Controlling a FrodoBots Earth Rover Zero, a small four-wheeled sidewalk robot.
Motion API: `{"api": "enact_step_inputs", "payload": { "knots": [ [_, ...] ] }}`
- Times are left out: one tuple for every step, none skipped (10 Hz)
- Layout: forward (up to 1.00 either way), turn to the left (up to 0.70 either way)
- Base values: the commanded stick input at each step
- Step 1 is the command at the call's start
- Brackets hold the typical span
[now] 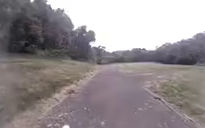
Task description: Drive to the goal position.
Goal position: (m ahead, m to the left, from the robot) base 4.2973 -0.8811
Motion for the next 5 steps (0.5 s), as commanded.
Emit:
{"api": "enact_step_inputs", "payload": {
  "knots": [
    [0.45,0.0],
    [0.45,-0.03],
    [0.45,-0.15],
    [0.45,-0.26],
    [0.45,-0.16]
  ]
}}
